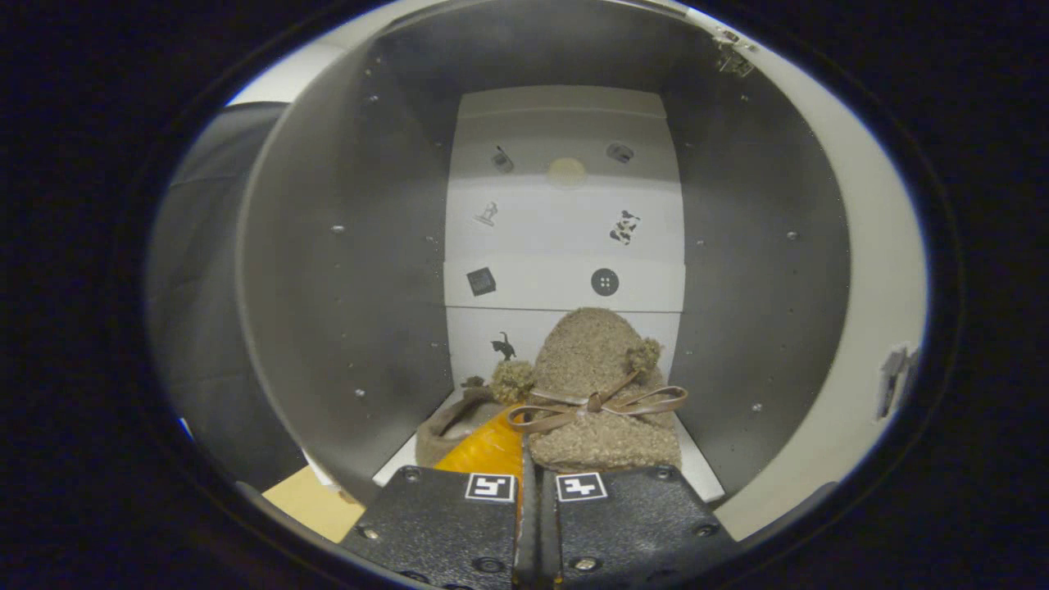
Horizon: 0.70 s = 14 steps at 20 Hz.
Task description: Open the shoe cabinet door, grab the shoes and put them into the shoe cabinet, then close the shoe cabinet door.
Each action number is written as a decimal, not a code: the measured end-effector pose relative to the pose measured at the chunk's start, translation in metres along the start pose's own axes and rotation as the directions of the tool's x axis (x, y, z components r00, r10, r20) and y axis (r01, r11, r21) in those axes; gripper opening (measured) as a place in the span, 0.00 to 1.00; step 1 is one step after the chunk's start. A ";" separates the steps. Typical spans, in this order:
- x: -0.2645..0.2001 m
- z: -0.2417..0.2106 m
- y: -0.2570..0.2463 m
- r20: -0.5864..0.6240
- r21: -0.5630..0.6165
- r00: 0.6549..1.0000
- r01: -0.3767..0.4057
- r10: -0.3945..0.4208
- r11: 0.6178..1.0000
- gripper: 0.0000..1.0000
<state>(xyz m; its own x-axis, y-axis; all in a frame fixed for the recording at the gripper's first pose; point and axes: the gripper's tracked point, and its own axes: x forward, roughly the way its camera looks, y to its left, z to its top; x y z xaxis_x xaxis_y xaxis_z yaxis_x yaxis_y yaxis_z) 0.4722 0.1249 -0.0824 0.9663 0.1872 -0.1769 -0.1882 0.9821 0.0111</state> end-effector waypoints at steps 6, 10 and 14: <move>0.068 -0.014 -0.011 -0.063 -0.038 0.997 0.032 -0.035 0.999 0.06; 0.091 -0.041 -0.016 -0.156 -0.019 0.987 0.041 -0.043 0.999 0.06; 0.101 -0.051 -0.022 -0.219 0.029 0.974 0.063 -0.055 0.998 0.06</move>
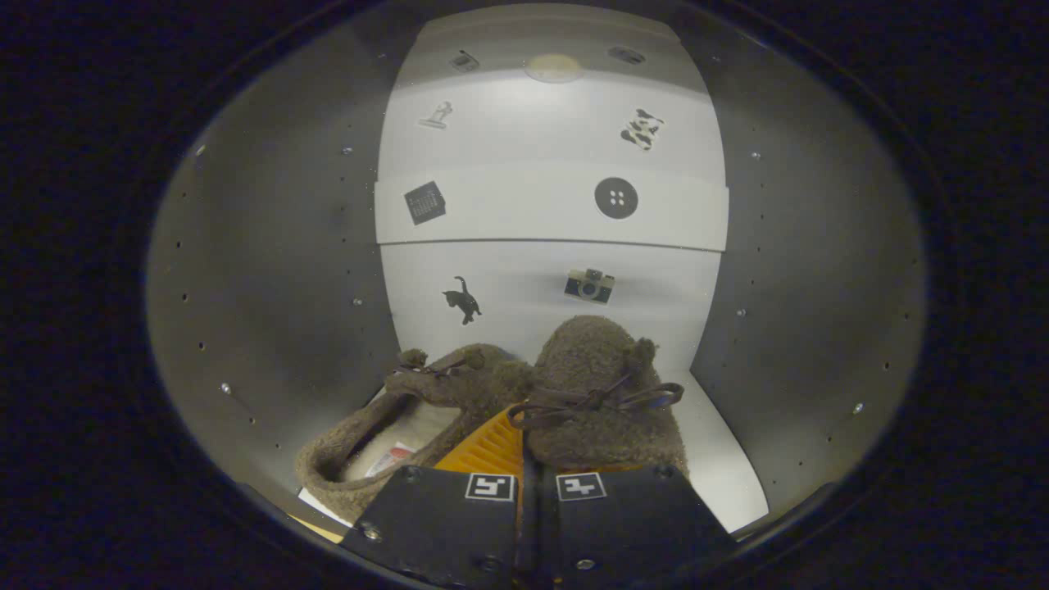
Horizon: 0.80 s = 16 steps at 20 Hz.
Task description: Open the shoe cabinet door, grab the shoes and put them into the shoe cabinet, then close the shoe cabinet door.
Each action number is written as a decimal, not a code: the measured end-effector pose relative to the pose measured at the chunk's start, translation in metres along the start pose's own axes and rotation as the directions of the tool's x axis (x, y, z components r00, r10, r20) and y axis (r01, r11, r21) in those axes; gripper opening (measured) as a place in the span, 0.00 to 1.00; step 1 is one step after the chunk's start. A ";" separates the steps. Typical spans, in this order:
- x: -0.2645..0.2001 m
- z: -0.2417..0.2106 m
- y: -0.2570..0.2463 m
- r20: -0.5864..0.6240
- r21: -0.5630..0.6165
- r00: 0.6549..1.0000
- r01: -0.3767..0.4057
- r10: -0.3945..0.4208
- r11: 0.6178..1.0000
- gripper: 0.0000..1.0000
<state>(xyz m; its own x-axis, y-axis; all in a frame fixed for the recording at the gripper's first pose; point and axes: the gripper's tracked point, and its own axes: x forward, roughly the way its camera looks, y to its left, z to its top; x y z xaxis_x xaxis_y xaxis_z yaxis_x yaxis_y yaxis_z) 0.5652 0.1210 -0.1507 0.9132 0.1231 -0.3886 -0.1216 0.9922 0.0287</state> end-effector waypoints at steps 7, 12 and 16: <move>0.023 -0.021 -0.004 -0.170 0.098 0.985 0.019 -0.002 0.995 0.06; 0.025 -0.025 -0.002 -0.234 0.125 0.972 0.031 -0.001 0.992 0.07; 0.020 -0.025 -0.004 -0.252 0.086 0.967 0.053 -0.030 0.995 0.23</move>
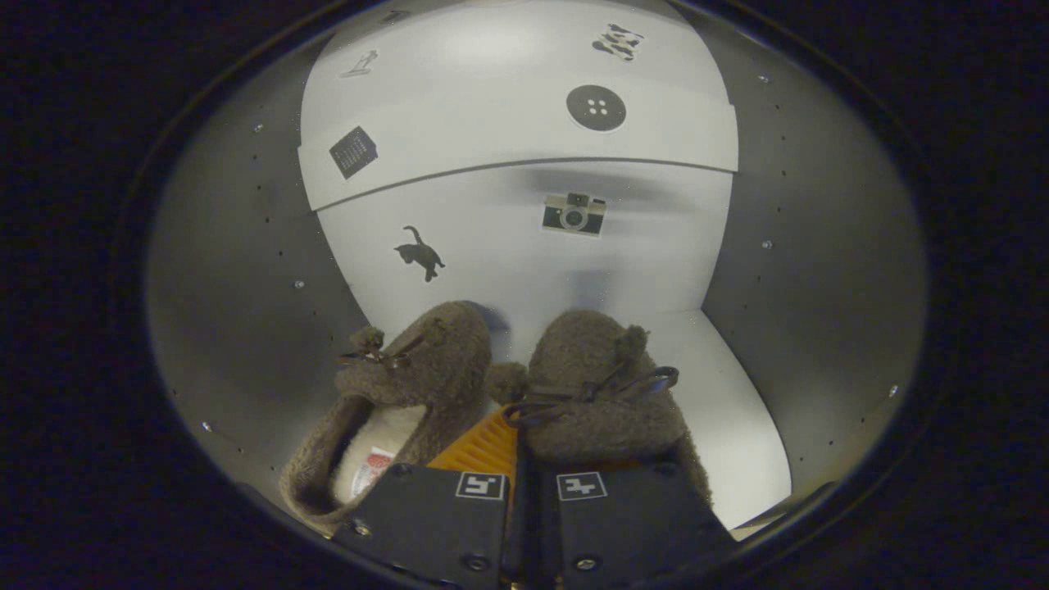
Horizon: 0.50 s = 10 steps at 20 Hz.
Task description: Open the shoe cabinet door, grab the shoes and put them into the shoe cabinet, then close the shoe cabinet door.
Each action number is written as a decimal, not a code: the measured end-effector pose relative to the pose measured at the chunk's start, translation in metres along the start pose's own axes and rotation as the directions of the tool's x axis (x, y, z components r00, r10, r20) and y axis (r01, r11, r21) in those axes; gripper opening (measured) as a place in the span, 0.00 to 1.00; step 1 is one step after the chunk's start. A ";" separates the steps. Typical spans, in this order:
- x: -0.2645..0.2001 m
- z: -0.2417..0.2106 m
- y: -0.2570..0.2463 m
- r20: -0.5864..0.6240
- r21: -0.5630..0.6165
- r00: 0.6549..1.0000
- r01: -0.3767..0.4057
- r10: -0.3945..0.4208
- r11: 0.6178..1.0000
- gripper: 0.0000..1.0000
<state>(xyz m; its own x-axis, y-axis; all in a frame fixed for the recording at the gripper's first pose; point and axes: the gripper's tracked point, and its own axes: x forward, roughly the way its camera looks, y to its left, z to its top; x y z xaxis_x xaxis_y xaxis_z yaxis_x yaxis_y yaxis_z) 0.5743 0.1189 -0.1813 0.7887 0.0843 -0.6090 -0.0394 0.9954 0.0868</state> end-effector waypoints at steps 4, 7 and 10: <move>-0.014 -0.002 0.007 0.029 -0.031 0.999 -0.025 0.026 0.999 0.42; -0.038 -0.002 0.013 0.112 -0.082 0.993 -0.014 0.023 0.997 0.56; -0.064 -0.007 0.012 0.189 -0.106 0.982 0.019 0.001 0.994 0.71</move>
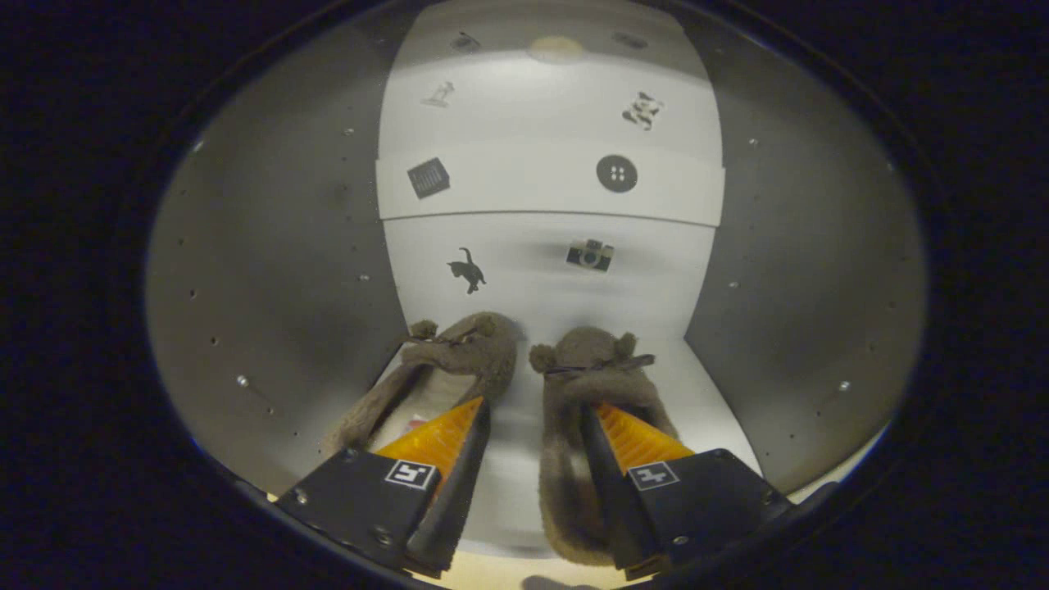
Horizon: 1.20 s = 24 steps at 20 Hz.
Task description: Open the shoe cabinet door, grab the shoes and put them into the shoe cabinet, then close the shoe cabinet door.
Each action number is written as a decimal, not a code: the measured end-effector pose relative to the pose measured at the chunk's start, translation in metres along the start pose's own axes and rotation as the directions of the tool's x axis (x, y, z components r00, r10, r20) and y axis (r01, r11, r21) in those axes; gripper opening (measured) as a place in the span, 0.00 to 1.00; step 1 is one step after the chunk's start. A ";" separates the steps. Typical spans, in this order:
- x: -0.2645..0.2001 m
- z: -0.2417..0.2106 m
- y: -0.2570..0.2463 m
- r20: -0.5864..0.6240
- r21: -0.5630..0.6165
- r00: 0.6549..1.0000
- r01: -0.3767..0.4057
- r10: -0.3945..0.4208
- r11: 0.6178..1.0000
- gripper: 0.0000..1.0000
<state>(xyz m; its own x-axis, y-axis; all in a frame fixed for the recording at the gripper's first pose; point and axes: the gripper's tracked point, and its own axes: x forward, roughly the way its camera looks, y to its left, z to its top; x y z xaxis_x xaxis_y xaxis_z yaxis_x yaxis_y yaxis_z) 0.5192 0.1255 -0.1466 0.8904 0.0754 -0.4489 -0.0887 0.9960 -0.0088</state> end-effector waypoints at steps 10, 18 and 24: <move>-0.117 -0.020 0.014 0.118 0.020 0.992 -0.046 0.043 0.999 0.94; -0.293 -0.048 0.023 0.278 -0.029 0.951 -0.133 0.136 0.991 0.99; -0.407 -0.071 -0.012 0.344 -0.038 0.926 -0.148 0.152 0.988 0.99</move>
<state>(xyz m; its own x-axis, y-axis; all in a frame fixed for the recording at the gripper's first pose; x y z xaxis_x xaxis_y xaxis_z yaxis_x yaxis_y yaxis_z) 0.1260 0.0798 -0.0270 0.9652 0.2377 -0.1094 -0.2365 0.9713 0.0239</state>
